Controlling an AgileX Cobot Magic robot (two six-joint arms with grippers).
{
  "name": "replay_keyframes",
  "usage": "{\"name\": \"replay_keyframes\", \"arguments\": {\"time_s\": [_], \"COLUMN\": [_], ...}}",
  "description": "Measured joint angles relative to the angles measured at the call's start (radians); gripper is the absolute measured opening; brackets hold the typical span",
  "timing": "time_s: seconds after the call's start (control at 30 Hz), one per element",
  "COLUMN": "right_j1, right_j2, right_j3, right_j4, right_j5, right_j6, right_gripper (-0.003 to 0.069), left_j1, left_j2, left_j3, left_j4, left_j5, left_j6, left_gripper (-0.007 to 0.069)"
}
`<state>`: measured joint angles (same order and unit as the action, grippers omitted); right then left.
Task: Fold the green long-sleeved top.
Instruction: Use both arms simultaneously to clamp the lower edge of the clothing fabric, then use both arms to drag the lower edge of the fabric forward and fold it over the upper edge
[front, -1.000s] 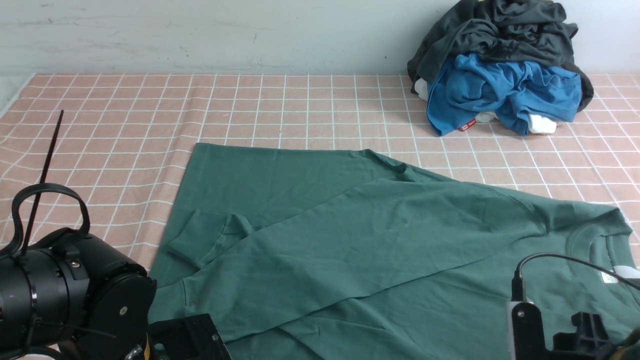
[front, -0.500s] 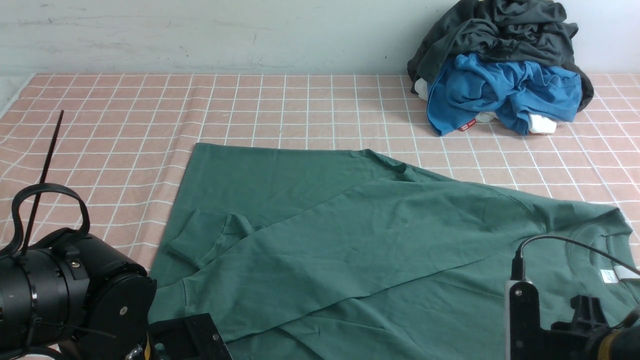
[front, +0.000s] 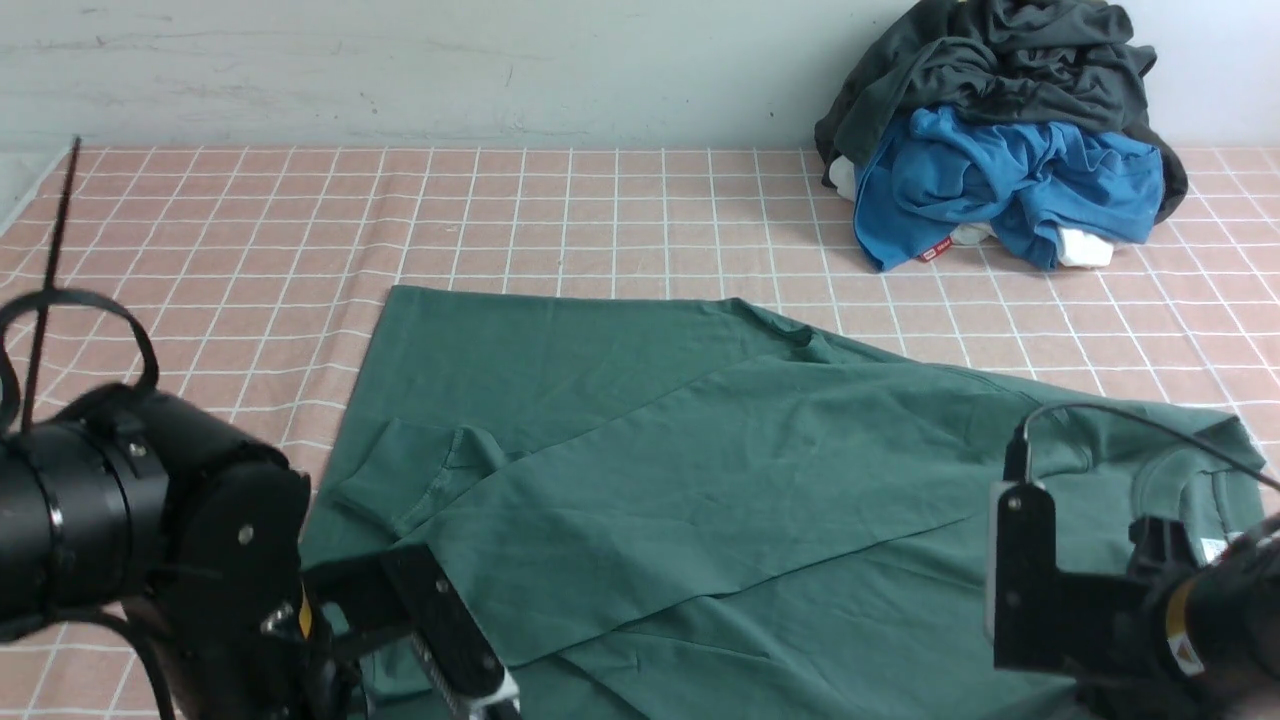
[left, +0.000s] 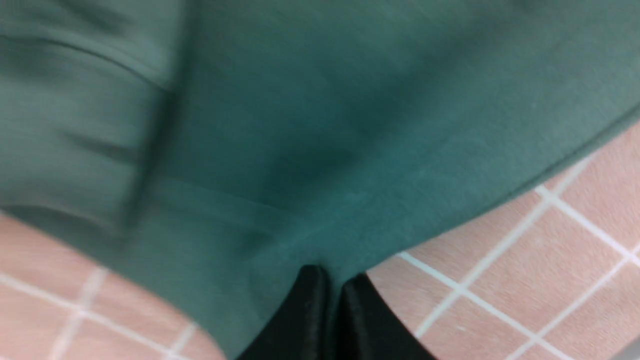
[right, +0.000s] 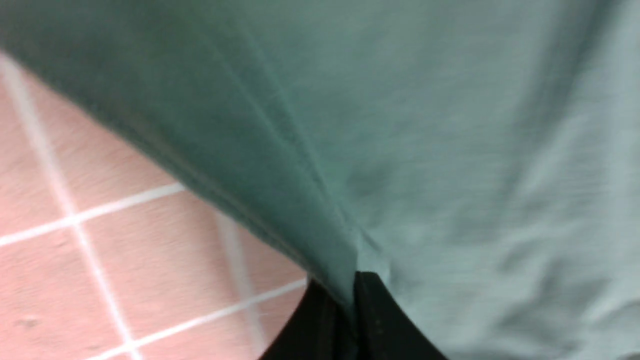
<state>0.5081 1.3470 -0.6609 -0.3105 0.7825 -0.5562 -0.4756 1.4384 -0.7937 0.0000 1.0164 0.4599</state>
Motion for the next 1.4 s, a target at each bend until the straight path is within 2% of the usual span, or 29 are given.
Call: {"name": "replay_keyframes", "arguments": {"time_s": [0.13, 0.27, 0.37, 0.53, 0.6, 0.73, 0.9, 1.03, 1.23, 1.4], "right_j1": [-0.034, -0.139, -0.212, -0.303, -0.344, -0.377, -0.402, -0.422, -0.43, -0.43], "right_j2": [0.005, 0.053, 0.123, 0.256, 0.369, 0.507, 0.649, 0.779, 0.865, 0.903], "right_j3": [-0.128, -0.278, -0.377, -0.556, -0.697, -0.863, -1.037, -1.186, -1.251, -1.25], "right_j4": [0.013, 0.053, 0.124, 0.262, 0.335, 0.372, 0.388, 0.394, 0.399, 0.399], "right_j5": [0.027, 0.039, 0.064, 0.129, 0.198, 0.279, 0.347, 0.363, 0.32, 0.229], "right_j6": [-0.003, -0.049, -0.118, -0.23, -0.277, -0.299, -0.297, -0.242, -0.161, -0.071], "right_gripper": [0.001, 0.001, 0.001, 0.001, 0.001, 0.001, 0.001, 0.001, 0.001, 0.0066], "left_j1": [0.099, 0.21, 0.253, 0.275, 0.276, 0.277, 0.279, 0.29, 0.304, 0.327], "left_j2": [0.003, 0.043, 0.106, 0.246, 0.367, 0.507, 0.642, 0.754, 0.812, 0.846], "left_j3": [-0.144, -0.355, -0.513, -0.738, -0.893, -1.053, -1.18, -1.261, -1.277, -1.279], "left_j4": [0.0, 0.0, 0.0, 0.0, 0.022, 0.055, 0.084, 0.088, 0.086, 0.044], "left_j5": [0.039, 0.058, 0.063, 0.09, 0.11, 0.122, 0.132, 0.106, 0.013, -0.091], "left_j6": [0.066, 0.137, 0.169, 0.211, 0.223, 0.228, 0.228, 0.216, 0.201, 0.191], "left_gripper": [0.0006, 0.0008, 0.001, 0.0015, 0.0017, 0.0017, 0.0017, 0.0017, 0.0017, 0.0034]}}
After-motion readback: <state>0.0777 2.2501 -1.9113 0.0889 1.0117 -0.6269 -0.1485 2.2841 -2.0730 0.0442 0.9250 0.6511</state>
